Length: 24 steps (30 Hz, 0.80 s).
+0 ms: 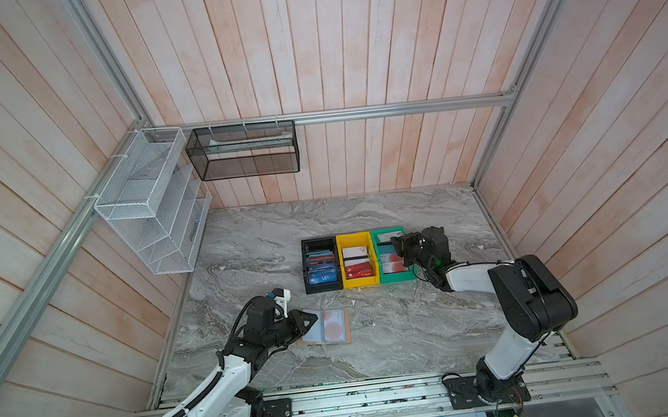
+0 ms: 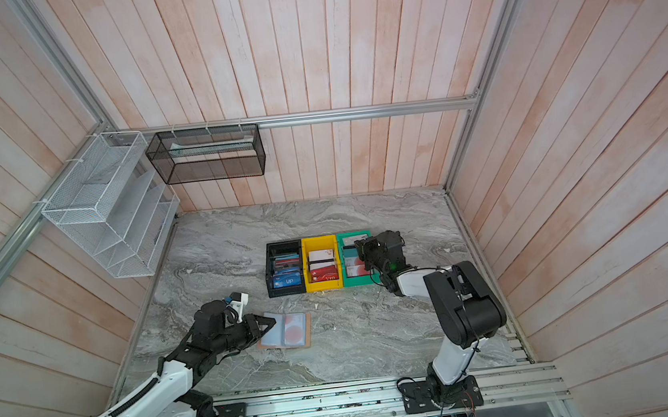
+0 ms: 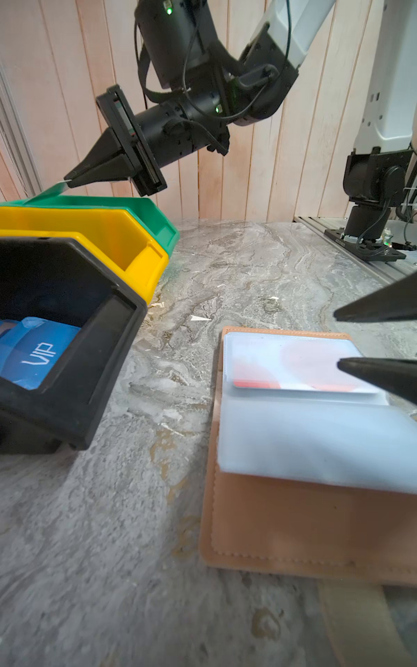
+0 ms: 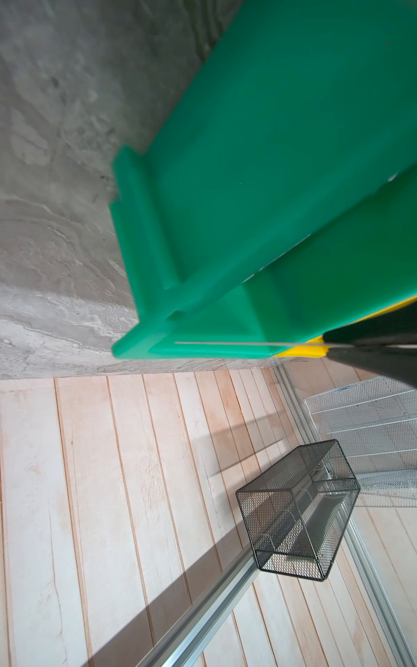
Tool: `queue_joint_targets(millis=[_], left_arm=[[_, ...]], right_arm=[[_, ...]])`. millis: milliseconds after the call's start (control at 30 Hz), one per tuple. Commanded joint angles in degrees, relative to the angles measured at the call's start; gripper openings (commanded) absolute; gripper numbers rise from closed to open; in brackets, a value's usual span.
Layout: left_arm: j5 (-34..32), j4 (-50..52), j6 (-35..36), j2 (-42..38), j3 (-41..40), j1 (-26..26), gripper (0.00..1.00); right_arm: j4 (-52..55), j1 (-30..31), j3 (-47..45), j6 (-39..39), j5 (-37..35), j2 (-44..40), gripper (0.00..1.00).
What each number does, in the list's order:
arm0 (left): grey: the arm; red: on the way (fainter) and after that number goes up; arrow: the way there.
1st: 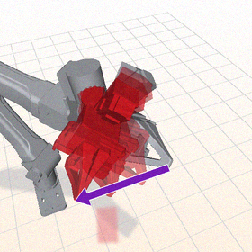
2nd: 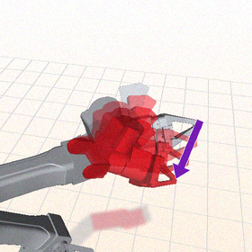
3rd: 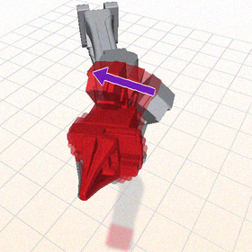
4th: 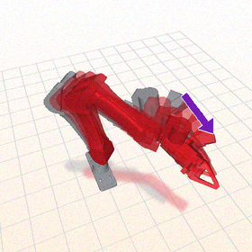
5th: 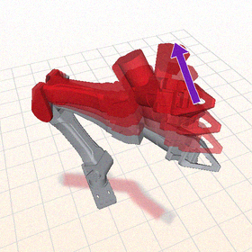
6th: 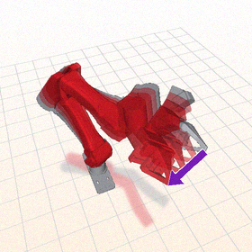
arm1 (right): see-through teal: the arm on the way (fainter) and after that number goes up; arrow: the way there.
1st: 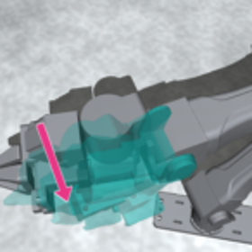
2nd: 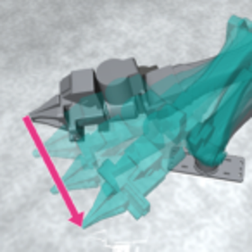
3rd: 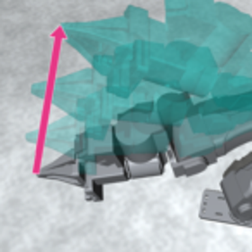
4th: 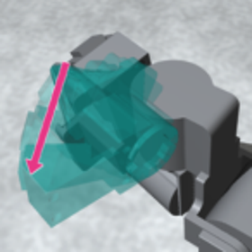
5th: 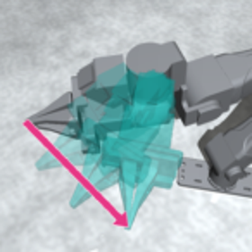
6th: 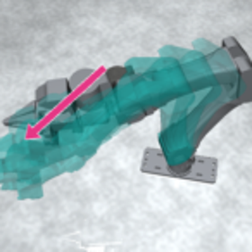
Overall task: Take the credit cards out of the card holder
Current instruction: Place the credit card in the storage box.
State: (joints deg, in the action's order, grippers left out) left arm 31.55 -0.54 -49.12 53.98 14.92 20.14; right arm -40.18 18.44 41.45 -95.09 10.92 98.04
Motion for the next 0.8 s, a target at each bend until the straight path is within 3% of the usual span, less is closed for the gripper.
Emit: queue_joint_targets(millis=[0, 767], left_arm=[[0.7, -1.0, 0.4, -0.2, -0.7, -0.3, 0.21], [0.4, -0.4, 0.8, -0.5, -1.0, -0.3, 0.21]], right_arm=[[-2.5, 0.5, 1.3, -0.8, -1.1, 1.5, 0.00], [-4.8, 0.7, -1.0, -1.2, -0.5, 1.0, 0.00]])
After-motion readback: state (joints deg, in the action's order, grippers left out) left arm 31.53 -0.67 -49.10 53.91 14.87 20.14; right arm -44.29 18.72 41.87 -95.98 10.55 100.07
